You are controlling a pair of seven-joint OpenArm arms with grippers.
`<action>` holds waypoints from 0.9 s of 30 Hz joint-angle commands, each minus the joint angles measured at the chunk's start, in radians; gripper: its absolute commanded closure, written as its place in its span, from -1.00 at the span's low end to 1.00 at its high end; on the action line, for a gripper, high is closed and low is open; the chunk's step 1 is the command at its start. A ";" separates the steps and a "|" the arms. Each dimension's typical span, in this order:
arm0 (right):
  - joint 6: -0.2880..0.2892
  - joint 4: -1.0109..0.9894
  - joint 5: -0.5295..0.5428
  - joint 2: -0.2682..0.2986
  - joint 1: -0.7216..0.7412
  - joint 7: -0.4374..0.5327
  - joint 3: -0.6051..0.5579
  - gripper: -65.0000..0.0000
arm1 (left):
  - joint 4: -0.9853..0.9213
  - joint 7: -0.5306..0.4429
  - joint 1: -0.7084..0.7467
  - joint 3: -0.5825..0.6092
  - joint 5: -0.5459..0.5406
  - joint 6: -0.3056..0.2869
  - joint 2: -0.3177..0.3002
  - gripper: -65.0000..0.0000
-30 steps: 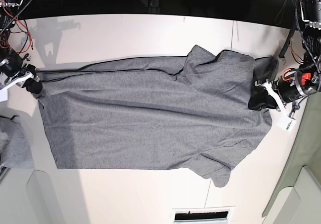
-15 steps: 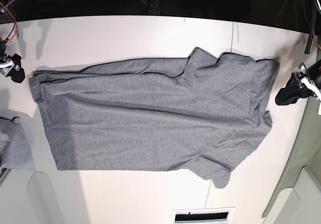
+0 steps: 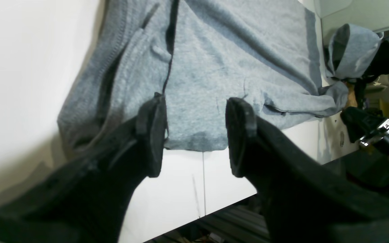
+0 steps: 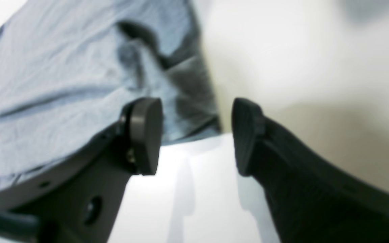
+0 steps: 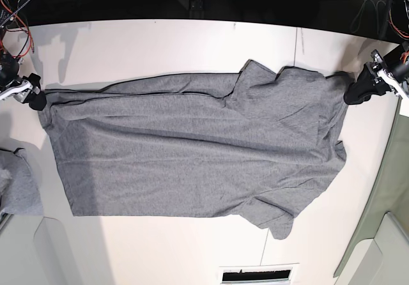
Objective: Layout the t-shirt on the table in an organized manner, then fold the t-shirt properly
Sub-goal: 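Regrasp the shirt edge with both grippers and tug it taut, then move both grippers inward and grasp the shirt body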
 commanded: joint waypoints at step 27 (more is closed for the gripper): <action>-0.047 0.015 -0.083 0.023 0.014 0.104 -0.021 -0.27 | 0.010 -0.150 -0.006 0.001 0.242 -0.009 0.040 -0.16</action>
